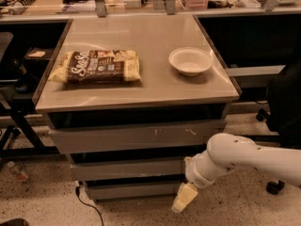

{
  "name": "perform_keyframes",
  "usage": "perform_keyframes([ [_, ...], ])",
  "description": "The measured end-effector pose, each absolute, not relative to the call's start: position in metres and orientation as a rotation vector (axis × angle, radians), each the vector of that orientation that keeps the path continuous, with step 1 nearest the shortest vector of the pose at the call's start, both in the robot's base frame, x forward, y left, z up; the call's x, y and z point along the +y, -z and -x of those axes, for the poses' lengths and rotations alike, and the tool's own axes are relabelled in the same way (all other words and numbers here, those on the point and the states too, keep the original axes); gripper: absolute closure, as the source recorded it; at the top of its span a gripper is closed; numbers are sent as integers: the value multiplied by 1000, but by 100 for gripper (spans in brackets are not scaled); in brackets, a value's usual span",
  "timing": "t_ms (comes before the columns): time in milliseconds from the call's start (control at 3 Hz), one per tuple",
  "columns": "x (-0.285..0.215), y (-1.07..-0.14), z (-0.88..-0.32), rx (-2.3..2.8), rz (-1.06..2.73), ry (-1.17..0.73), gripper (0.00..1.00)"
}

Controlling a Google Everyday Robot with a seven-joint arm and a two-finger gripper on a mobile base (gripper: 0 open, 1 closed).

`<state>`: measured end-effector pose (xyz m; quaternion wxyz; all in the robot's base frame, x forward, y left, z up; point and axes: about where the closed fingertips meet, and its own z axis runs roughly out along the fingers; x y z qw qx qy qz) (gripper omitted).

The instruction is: Open middle drawer

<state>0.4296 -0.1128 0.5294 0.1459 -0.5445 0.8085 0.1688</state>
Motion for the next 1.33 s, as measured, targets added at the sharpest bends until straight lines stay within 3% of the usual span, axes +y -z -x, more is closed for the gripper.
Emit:
perform_keyframes([
  [1333,-79,-489,-483,2262,1504,-536,0],
])
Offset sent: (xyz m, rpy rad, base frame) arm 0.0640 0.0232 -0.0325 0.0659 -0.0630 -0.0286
